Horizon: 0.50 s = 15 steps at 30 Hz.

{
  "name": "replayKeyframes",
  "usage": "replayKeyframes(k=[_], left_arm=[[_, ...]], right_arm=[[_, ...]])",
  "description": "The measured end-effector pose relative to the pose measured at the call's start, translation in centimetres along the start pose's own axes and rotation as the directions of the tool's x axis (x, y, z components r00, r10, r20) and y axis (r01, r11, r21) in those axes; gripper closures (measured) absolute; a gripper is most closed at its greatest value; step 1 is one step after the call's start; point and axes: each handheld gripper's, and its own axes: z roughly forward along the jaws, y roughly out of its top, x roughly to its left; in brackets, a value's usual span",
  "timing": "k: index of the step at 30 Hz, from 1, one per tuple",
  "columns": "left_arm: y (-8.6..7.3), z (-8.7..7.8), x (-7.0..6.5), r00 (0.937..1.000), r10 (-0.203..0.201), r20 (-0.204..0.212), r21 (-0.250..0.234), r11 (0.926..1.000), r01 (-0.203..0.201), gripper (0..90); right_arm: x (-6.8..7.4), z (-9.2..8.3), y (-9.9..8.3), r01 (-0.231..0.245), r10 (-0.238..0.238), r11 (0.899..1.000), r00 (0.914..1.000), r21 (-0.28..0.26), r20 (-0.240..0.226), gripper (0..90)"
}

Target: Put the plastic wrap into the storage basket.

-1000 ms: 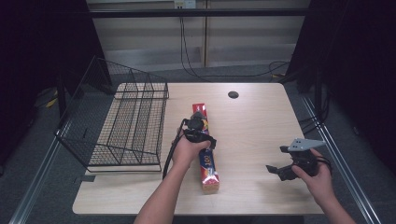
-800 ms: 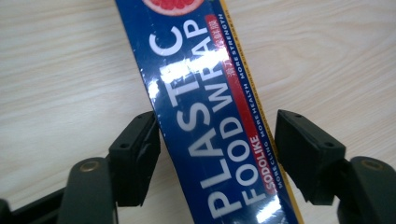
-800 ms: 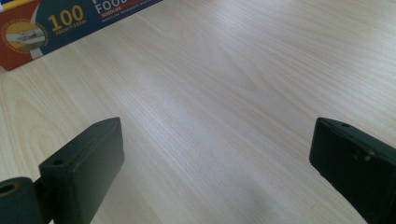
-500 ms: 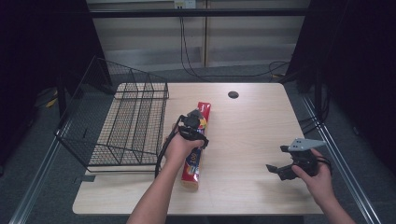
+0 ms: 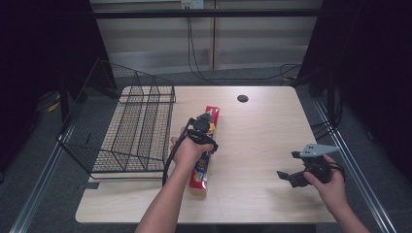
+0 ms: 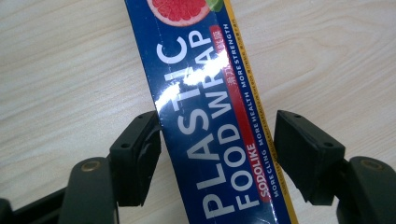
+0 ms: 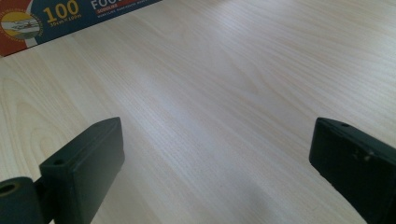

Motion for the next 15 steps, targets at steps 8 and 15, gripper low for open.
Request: replayKeyframes(k=[8,15], left_arm=[[0.11,0.09,0.35,0.9983,-0.057,0.014,-0.011,0.9983,0.057,35.1],[0.4,0.19,0.12,0.9914,-0.131,-0.007,-0.005,0.9914,0.131,38.0]], right_arm=[[0.01,0.04,-0.01,0.002,-0.002,1.0,1.0,0.002,0.002,3.3],[0.03,0.11,-0.01,0.006,-0.006,1.0,1.0,0.005,0.003,3.3]])
